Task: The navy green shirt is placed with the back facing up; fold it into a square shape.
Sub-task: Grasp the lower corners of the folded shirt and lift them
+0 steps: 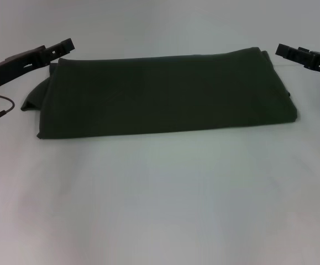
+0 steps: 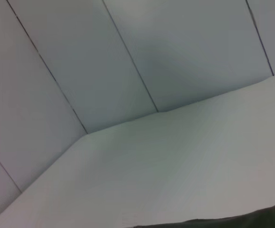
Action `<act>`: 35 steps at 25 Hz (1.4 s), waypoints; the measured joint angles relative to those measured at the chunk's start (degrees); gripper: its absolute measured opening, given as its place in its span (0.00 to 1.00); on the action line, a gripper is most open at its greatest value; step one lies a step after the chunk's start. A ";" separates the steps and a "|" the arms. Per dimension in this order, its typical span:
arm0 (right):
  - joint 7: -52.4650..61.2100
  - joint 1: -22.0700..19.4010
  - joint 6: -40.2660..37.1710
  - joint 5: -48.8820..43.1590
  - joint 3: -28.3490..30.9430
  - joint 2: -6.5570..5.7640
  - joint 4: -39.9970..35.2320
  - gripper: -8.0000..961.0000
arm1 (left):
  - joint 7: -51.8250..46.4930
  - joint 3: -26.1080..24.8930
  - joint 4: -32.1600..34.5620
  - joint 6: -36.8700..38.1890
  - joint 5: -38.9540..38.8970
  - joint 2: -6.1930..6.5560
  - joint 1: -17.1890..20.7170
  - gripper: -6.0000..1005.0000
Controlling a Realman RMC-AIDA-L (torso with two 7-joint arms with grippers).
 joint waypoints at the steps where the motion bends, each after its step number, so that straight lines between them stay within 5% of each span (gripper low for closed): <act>1: -0.01 0.02 0.02 -0.02 -0.25 -0.17 -0.02 0.82 | -0.16 -0.12 0.11 0.16 0.02 0.00 0.19 0.72; 8: -0.36 -0.53 -0.57 0.07 -0.52 -0.66 -1.56 0.83 | -1.15 -0.23 0.35 1.90 3.66 -0.04 0.85 0.91; 15: 0.22 -1.09 -2.47 -0.45 -0.86 -1.33 -2.59 0.84 | -9.06 -0.45 1.61 1.82 14.12 0.15 0.89 0.90; 18: 0.86 -1.35 -4.77 -3.12 -1.24 -2.08 -3.27 0.98 | -15.47 -0.45 3.06 1.73 19.86 0.55 0.36 0.90; 24: 4.48 -3.08 -8.32 -8.53 -1.07 -3.28 -5.76 0.98 | -29.75 -0.68 4.59 2.07 30.39 2.00 -1.76 0.90; 35: 4.96 -3.15 -9.68 -9.55 -2.13 -5.37 -6.18 0.98 | -35.96 -0.56 1.30 1.26 33.78 2.59 -3.08 0.90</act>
